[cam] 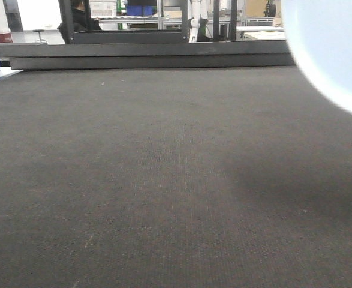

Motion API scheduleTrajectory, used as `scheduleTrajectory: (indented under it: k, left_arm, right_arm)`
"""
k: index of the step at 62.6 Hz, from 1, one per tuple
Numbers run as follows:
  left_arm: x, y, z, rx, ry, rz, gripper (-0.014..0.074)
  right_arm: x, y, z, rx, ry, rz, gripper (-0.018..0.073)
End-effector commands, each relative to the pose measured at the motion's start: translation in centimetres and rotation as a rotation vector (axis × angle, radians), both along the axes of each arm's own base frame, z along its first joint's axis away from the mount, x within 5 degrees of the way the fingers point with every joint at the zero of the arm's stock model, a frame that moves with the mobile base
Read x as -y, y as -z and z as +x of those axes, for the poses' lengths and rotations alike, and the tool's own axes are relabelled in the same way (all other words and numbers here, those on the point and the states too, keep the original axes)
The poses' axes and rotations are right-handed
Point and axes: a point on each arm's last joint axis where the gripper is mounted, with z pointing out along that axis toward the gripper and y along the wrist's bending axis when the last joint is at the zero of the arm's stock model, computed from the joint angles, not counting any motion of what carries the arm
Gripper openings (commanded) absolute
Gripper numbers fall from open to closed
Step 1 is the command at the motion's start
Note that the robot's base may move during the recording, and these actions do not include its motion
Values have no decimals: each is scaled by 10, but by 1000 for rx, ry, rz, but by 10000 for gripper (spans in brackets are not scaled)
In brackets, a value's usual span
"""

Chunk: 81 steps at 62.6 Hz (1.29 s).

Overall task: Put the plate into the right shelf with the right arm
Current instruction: 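Drive the base away from the table holding the plate in the right gripper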

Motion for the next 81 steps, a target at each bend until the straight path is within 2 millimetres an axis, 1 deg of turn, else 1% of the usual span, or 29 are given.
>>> scheduleTrajectory:
  k: [1, 81]
  left_arm:
    - [-1, -5, -1, 89, -9, -18, -128]
    - [-1, -5, -1, 89, -9, -18, -128]
  right_arm:
    - [2, -20, -3, 143, 17, 19, 65]
    - [2, -20, -3, 143, 17, 19, 65]
